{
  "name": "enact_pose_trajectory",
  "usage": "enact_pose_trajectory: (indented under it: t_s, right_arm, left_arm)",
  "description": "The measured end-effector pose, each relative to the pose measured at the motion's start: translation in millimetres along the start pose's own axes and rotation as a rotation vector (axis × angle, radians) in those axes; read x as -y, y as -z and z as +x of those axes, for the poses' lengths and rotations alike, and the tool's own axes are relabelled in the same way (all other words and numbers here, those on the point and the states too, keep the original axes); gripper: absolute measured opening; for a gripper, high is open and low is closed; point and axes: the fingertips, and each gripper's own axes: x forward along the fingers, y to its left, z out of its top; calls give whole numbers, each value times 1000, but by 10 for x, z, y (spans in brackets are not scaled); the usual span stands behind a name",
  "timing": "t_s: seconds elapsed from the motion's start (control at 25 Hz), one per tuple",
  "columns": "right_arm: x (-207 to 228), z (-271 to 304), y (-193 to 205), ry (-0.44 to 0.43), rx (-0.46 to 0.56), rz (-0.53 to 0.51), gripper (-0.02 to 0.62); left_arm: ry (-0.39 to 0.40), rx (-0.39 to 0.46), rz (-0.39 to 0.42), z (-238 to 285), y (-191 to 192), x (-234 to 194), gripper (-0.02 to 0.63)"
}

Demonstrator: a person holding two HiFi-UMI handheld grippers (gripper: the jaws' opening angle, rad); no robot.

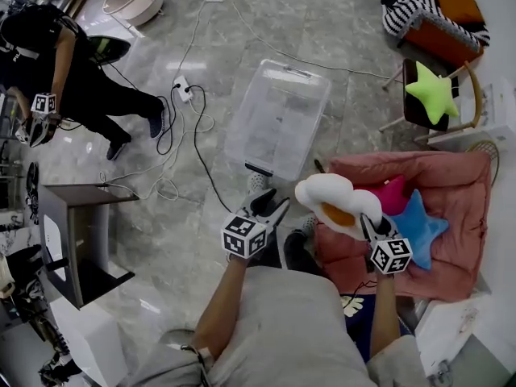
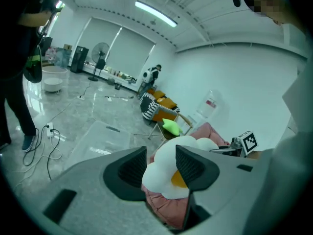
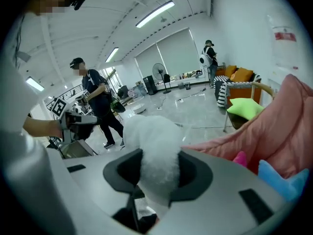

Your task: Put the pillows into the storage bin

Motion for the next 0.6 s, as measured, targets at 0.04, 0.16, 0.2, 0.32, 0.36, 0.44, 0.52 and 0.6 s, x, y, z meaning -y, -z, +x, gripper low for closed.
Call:
enact_pose_trajectory:
  t_s: [0.04, 0.16, 0.2, 0.32, 0.36, 0.44, 0.52, 0.6]
  right_arm:
    - [-104, 110, -61, -10, -6, -2, 138]
    - [-395, 472, -235, -39, -32, -24, 138]
    - [-484, 609, -302, -50, -40, -37, 138]
    - [-769, 1040, -476, -87, -75, -85, 140]
    - [-877, 1199, -527, -101, -89, -100, 140]
    - [-1109, 1536, -641, -133, -116, -132, 141]
    - [-1332, 1881, -737, -159, -140, -164, 141]
    - [-1508, 2243, -800, -178, -168, -199, 143]
  left_arm:
    - [-1, 4, -15, -1, -13, -110, 187]
    - [-7, 15, -73, 23, -61, -482, 187]
    - [-12, 23, -95, 33, -104, -616, 187]
    - [-18, 39, -123, 24, -259, -985, 187]
    - [-16, 37, -119, 10, -307, -1109, 187]
    - [-12, 28, -116, -20, -405, -1376, 187]
    - [-11, 22, -118, -41, -490, -1661, 187]
    - [-12, 24, -128, -42, -558, -1946, 187]
